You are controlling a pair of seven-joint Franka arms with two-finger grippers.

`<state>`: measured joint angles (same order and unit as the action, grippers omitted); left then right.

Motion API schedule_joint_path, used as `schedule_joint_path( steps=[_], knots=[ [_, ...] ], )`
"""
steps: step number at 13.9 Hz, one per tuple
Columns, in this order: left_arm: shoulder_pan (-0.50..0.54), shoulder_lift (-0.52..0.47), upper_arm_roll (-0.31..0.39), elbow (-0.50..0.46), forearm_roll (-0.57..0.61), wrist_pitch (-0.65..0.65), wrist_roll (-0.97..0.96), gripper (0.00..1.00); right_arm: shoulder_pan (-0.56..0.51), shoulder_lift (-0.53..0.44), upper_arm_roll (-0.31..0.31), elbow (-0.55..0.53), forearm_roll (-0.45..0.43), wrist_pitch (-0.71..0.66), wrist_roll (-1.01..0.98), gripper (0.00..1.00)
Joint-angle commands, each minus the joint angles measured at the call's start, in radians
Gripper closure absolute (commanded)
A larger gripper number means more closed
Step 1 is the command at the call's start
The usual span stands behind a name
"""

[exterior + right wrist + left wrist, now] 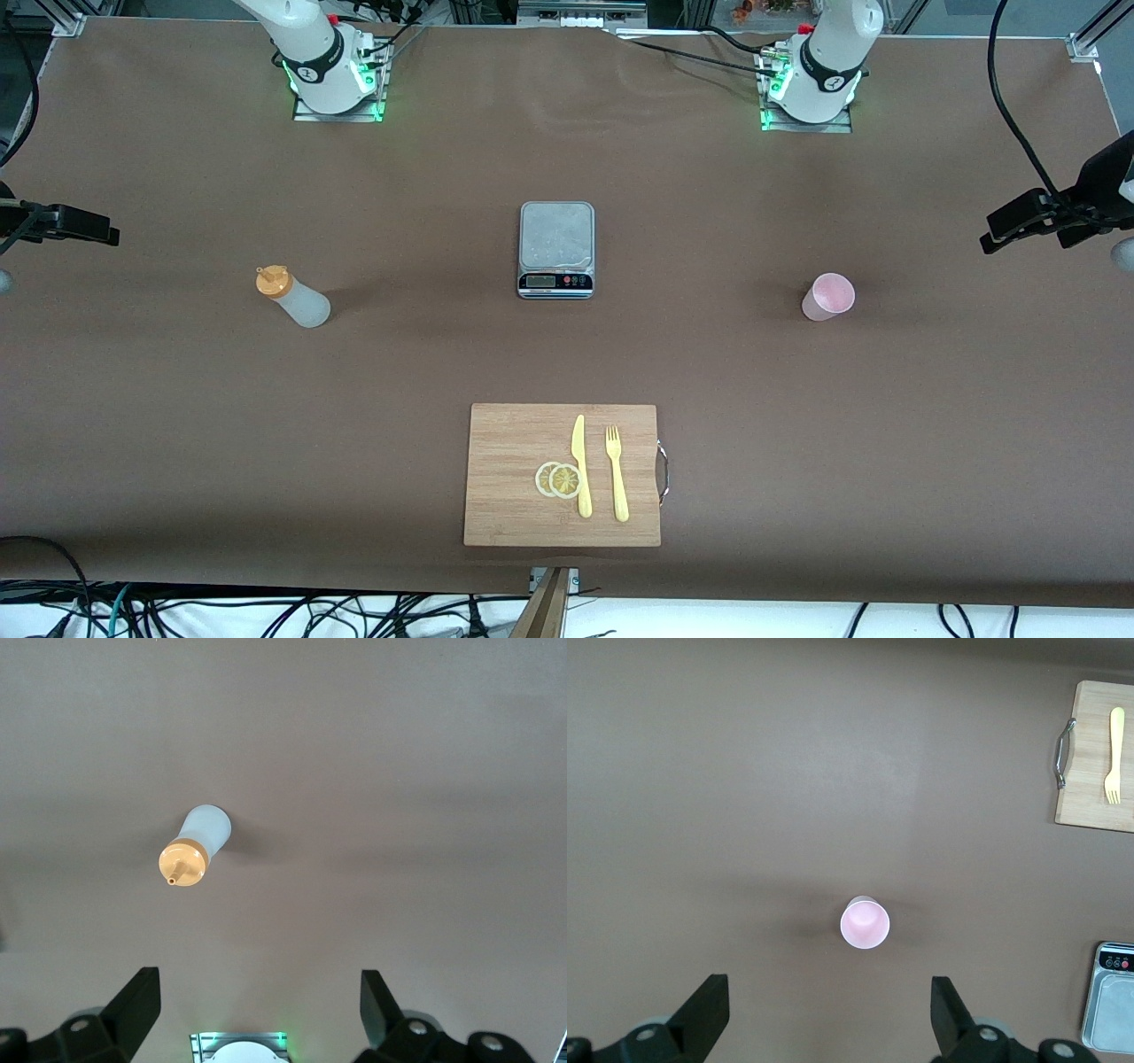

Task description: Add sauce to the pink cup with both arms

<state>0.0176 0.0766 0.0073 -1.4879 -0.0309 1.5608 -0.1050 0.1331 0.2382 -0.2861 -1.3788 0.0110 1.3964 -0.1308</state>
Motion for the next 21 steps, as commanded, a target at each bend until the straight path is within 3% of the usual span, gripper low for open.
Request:
schedule_joint_path(
  steps=[1,21],
  knots=[
    [-0.004,0.003,0.002,0.008,-0.007,0.004,0.01,0.0,0.0,0.003,-0.001,0.01,0.001,0.0,-0.015,0.0],
    [0.015,0.005,0.01,-0.005,-0.029,-0.01,-0.002,0.0,-0.003,0.003,-0.002,0.009,0.0,0.0,-0.015,0.0]
  ],
)
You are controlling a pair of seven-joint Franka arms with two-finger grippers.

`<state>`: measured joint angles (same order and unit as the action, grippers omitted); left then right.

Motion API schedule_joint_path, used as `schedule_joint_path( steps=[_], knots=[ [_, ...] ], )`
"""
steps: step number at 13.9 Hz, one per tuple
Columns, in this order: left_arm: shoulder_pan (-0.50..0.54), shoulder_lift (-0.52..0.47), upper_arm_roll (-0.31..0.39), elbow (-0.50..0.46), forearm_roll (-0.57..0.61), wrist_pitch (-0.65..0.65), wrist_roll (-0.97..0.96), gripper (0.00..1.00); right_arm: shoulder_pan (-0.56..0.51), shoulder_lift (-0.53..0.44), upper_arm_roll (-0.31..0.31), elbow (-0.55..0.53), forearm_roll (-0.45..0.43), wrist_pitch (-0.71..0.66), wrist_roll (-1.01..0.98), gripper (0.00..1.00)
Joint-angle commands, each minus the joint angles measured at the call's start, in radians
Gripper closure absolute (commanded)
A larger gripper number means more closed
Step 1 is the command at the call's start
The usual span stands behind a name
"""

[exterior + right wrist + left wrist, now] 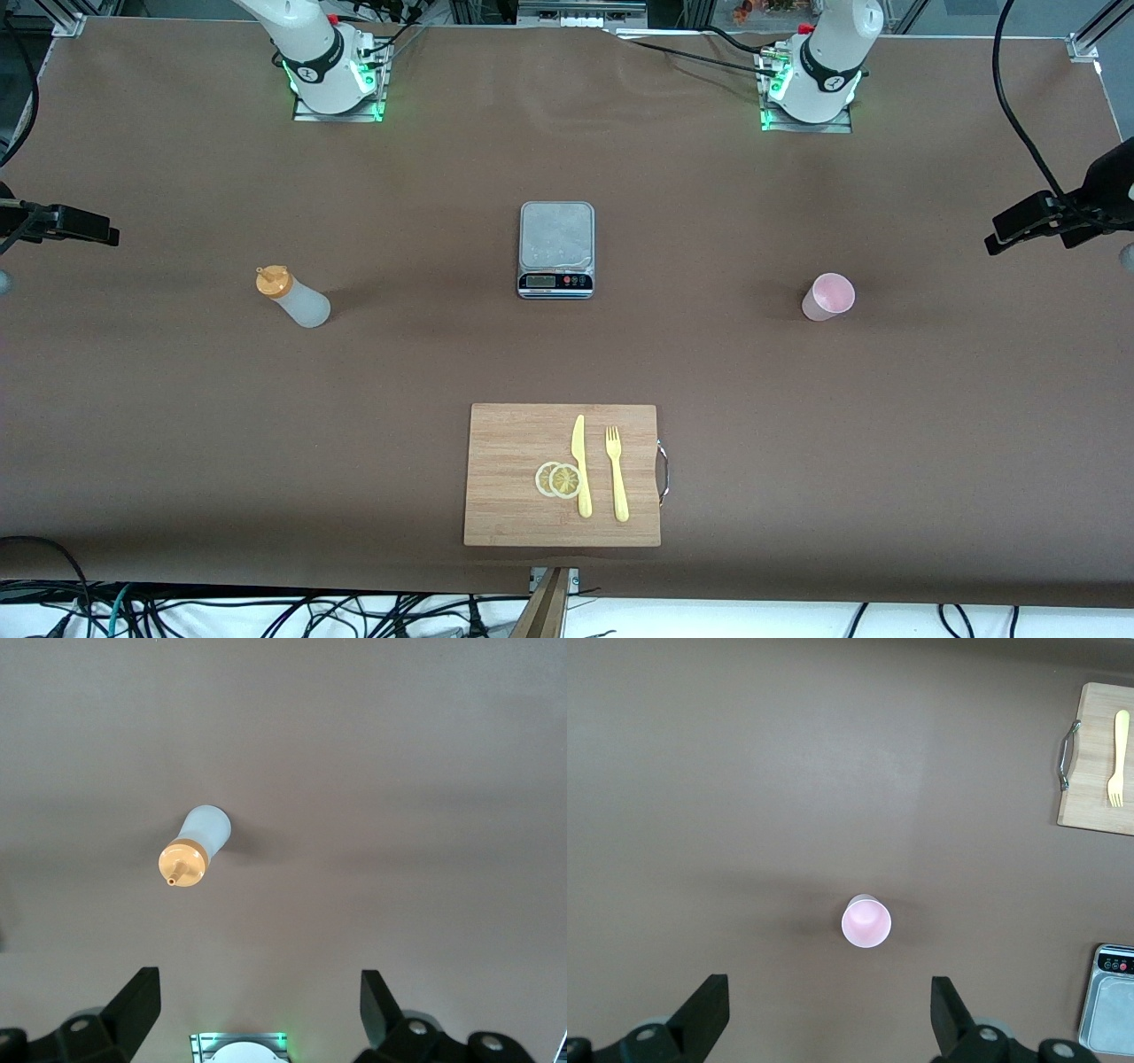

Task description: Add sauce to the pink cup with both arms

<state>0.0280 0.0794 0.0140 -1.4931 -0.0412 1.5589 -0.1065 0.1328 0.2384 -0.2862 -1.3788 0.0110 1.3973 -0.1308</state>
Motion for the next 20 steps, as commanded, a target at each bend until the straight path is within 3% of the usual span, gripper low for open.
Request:
schedule_joint_path(
  steps=[1,6,12,20],
  knots=[
    [0.006,0.002,0.003,-0.004,-0.019,-0.01,-0.001,0.0,-0.002,0.004,-0.002,0.01,0.0,0.0,-0.015,0.0],
    [0.009,0.0,-0.002,-0.09,-0.019,0.01,-0.007,0.0,-0.004,0.006,-0.002,0.01,0.0,0.0,-0.015,0.0],
    [0.006,-0.035,-0.068,-0.37,-0.017,0.268,-0.076,0.0,-0.004,0.006,-0.002,0.009,0.001,0.0,-0.015,0.0],
    [0.012,-0.052,-0.068,-0.648,0.0,0.553,-0.058,0.0,-0.002,0.006,-0.002,0.01,0.001,0.0,-0.015,0.0]
  ],
)
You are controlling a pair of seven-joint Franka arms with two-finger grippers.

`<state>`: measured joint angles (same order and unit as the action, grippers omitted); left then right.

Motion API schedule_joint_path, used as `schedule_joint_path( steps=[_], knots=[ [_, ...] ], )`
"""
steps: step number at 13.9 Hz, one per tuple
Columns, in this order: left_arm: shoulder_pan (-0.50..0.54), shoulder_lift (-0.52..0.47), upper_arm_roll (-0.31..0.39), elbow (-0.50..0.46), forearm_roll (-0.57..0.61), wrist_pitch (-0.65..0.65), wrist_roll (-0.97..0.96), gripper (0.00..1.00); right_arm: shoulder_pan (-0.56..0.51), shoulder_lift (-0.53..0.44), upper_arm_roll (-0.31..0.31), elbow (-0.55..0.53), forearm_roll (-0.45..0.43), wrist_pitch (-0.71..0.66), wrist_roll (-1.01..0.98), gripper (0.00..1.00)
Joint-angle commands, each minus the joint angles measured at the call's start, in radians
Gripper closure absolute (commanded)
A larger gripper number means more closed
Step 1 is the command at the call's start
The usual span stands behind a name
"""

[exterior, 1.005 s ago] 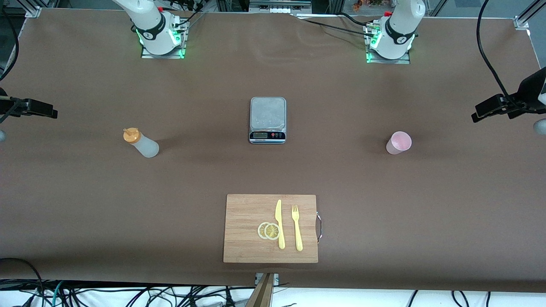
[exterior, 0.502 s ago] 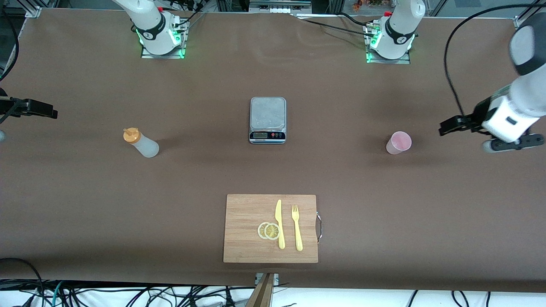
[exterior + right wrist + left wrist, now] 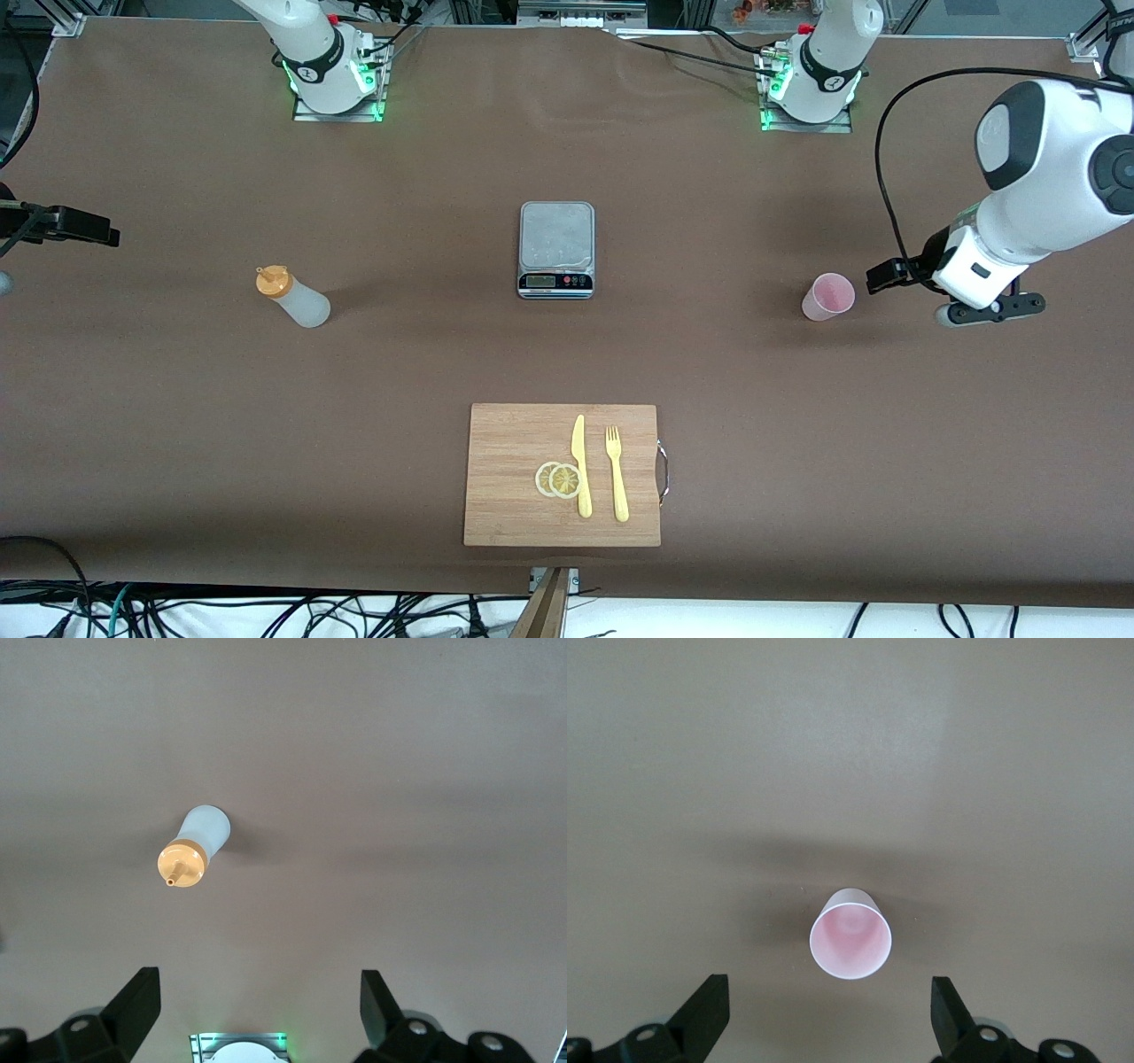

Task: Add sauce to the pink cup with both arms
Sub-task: 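Move the left gripper down around the pink paper cup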

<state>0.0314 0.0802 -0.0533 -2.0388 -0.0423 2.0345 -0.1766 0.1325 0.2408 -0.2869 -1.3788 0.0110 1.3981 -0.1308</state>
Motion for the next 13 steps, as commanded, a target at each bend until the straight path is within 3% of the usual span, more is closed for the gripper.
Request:
schedule_joint_path(
  steps=[1,5,13],
  knots=[
    [0.008,-0.051,0.0,-0.139,0.004,0.123,0.016,0.0,-0.002,0.003,-0.002,0.01,0.001,-0.001,-0.015,0.0],
    [0.056,-0.04,0.0,-0.268,0.01,0.275,0.095,0.0,-0.002,0.002,-0.002,0.01,-0.002,-0.002,-0.01,0.0],
    [0.058,0.033,0.0,-0.324,0.01,0.361,0.1,0.02,-0.005,-0.002,-0.005,0.012,-0.002,-0.002,-0.015,0.0]
  ],
)
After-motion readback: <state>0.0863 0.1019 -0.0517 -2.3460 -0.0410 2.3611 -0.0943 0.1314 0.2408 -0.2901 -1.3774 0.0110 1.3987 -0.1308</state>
